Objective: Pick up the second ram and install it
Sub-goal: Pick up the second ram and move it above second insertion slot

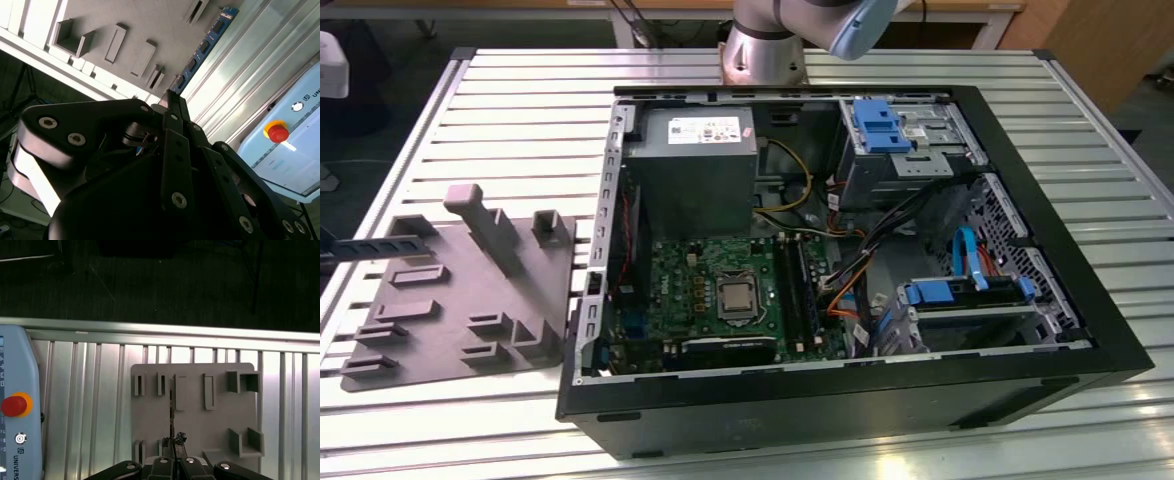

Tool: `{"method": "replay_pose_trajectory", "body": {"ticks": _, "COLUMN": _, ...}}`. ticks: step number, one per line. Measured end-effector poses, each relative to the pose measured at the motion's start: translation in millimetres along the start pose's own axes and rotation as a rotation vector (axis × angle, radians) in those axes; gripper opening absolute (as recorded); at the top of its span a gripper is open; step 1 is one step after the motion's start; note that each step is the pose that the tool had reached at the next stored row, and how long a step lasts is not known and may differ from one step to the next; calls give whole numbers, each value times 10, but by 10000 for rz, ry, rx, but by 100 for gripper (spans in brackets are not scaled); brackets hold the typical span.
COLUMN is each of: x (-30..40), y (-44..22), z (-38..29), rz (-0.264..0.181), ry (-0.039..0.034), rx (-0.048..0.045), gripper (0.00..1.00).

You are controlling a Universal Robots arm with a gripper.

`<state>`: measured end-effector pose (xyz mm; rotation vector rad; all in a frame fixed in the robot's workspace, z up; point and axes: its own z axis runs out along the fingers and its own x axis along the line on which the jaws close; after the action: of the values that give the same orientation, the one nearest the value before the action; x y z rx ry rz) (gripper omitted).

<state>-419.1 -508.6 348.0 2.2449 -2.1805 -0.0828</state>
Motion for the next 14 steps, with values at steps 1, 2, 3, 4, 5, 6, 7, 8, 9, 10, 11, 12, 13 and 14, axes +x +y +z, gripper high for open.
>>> {"method": "replay_pose_trajectory", "body": {"ticks": 1, "x": 0, "y": 0, "z": -8, "rz": 0, "ry": -2, "rx": -1, "gripper": 12}}
{"method": "replay_pose_trajectory", "body": {"ticks": 2, "x": -1, "y": 1, "z": -16, "rz": 0, "ry": -5, "rx": 0, "gripper": 12}}
{"method": "replay_pose_trajectory", "body": {"ticks": 3, "x": -1, "y": 1, "z": -23, "rz": 0, "ry": -7, "rx": 0, "gripper": 12}}
{"method": "replay_pose_trajectory", "body": {"ticks": 4, "x": -1, "y": 1, "z": -32, "rz": -1, "ry": -9, "rx": 0, "gripper": 12}}
{"method": "replay_pose_trajectory", "body": {"ticks": 5, "x": -1, "y": 2, "z": -42, "rz": 0, "ry": -12, "rx": 0, "gripper": 12}}
{"method": "replay_pose_trajectory", "body": {"ticks": 6, "x": -2, "y": 2, "z": -53, "rz": 0, "ry": -17, "rx": 0, "gripper": 12}}
{"method": "replay_pose_trajectory", "body": {"ticks": 7, "x": -2, "y": 3, "z": -62, "rz": -1, "ry": -22, "rx": 0, "gripper": 12}}
{"method": "replay_pose_trajectory", "body": {"ticks": 8, "x": -2, "y": 3, "z": -71, "rz": -2, "ry": -28, "rx": 1, "gripper": 12}}
{"method": "replay_pose_trajectory", "body": {"ticks": 9, "x": -2, "y": 4, "z": -80, "rz": -1, "ry": -32, "rx": 2, "gripper": 12}}
{"method": "replay_pose_trajectory", "body": {"ticks": 10, "x": -3, "y": 4, "z": -88, "rz": -2, "ry": -35, "rx": 2, "gripper": 12}}
{"method": "replay_pose_trajectory", "body": {"ticks": 11, "x": -3, "y": 4, "z": -95, "rz": -2, "ry": -38, "rx": 2, "gripper": 12}}
{"method": "replay_pose_trajectory", "body": {"ticks": 12, "x": -3, "y": 4, "z": -101, "rz": -2, "ry": -39, "rx": 2, "gripper": 12}}
{"method": "replay_pose_trajectory", "body": {"ticks": 13, "x": -3, "y": 5, "z": -107, "rz": -2, "ry": -41, "rx": 2, "gripper": 12}}
{"method": "replay_pose_trajectory", "body": {"ticks": 14, "x": -4, "y": 5, "z": -114, "rz": -2, "ry": -43, "rx": 2, "gripper": 12}}
